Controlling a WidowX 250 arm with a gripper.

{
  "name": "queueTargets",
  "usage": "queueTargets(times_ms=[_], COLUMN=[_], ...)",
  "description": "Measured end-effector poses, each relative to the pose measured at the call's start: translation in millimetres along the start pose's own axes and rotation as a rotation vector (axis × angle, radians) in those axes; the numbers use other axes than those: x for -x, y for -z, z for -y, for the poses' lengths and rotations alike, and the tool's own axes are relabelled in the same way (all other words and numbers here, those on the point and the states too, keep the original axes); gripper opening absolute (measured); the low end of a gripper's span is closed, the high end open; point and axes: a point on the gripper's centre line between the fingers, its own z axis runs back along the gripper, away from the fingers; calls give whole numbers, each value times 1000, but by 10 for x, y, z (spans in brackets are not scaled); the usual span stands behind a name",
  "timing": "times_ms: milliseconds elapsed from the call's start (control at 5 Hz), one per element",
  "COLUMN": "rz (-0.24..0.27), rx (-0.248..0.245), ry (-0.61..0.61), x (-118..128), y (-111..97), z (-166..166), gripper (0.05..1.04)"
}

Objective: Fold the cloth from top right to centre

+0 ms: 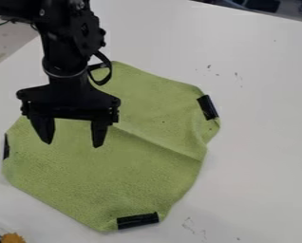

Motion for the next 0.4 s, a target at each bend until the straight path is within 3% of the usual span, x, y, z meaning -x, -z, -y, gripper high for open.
queueTargets(times_ms=[400], rz=[3], rx=[-6], ry=[61], x=[-111], y=[10], z=[187], gripper=[1000])
